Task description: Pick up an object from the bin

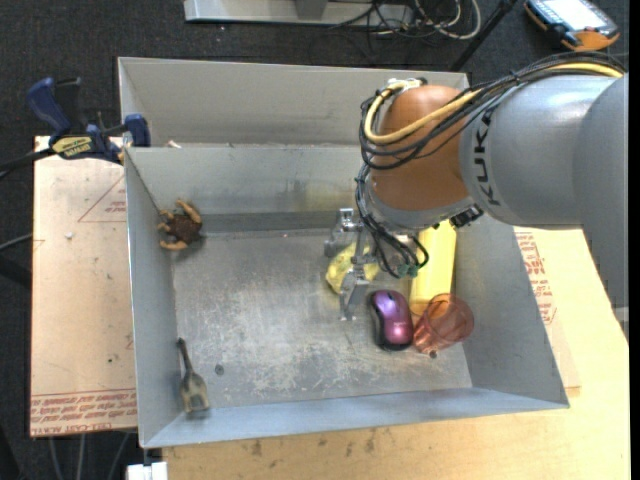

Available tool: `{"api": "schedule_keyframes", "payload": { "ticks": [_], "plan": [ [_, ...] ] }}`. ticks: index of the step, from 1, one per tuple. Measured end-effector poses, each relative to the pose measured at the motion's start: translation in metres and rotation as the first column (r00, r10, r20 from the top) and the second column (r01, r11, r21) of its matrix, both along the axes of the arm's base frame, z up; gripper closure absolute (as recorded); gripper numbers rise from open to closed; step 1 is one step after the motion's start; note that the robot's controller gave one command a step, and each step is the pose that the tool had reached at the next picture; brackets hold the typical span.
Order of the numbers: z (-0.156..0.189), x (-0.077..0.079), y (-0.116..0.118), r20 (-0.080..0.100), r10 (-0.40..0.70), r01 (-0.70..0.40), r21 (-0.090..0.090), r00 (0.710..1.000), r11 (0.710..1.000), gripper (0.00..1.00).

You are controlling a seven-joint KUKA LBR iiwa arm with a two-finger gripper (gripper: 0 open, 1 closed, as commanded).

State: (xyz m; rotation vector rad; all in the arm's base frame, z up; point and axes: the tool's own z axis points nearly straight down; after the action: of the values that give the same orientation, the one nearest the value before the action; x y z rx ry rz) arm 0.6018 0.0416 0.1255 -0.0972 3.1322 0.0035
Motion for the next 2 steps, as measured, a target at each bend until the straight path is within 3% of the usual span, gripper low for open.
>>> {"api": "schedule_keyframes", "payload": {
  "ticks": [1, 2],
  "plan": [
    [-0.038, 0.008, -0.017, -0.008, 0.17, -0.17, -0.005, 0.985, 0.985, 0.0],
    [-0.04, 0.004, -0.037, -0.008, 0.177, -0.177, 0.0, 0.984, 0.984, 0.0]
  ]
}}
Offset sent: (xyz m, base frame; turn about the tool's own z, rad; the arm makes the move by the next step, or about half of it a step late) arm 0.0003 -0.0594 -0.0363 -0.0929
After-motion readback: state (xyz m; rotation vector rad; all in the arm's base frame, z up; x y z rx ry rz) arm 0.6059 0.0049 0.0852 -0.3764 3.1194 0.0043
